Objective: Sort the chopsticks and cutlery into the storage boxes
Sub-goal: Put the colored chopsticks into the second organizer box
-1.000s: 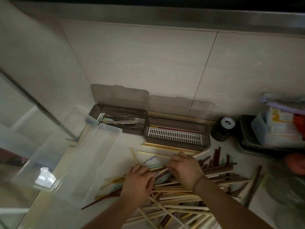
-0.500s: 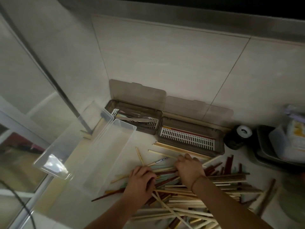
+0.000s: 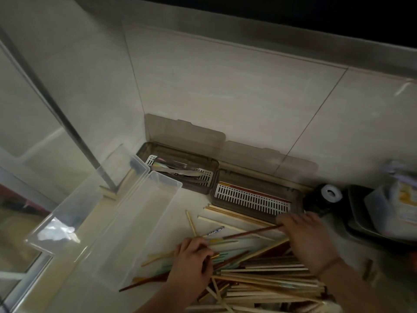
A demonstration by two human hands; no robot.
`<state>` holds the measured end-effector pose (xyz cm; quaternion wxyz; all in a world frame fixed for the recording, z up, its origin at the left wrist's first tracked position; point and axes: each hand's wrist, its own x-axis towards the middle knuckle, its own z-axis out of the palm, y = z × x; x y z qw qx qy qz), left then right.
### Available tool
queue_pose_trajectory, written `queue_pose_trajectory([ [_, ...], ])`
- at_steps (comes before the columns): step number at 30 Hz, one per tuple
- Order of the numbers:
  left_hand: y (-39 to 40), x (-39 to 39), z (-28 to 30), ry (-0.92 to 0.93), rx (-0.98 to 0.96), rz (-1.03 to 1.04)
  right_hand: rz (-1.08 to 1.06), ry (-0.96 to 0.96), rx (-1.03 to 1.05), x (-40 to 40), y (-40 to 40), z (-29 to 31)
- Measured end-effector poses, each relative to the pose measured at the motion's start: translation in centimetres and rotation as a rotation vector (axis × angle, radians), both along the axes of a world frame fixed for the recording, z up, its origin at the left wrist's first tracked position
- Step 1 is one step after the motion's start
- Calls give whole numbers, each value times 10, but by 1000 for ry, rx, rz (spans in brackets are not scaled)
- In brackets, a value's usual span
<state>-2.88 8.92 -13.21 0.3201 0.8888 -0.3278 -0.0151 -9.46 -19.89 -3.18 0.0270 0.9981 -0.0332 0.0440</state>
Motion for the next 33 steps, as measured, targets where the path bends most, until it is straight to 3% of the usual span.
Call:
queue_pose_trajectory([
  [4,-10,2,3,83,51,79,-210,-56,183,12,-37,13],
  [8,-18,7,14,159,203,97,-386,111,210,41,-49,2],
  [19,-17,0,8,-5,166,95,-350,227,-149,93,-35,-31],
  [25,-25,-5,9,-49,136,93,-357,346,-95,104,-35,-31],
  [27,-26,-5,11,-59,122,78,-358,230,-47,99,-31,-24],
  [30,-26,-4,14,-61,126,72,-190,-162,176,76,0,-16],
  [31,-27,-4,15,-58,137,69,-89,-180,271,65,18,-15],
  [33,-28,-6,16,-55,166,65,95,13,388,44,55,-23],
])
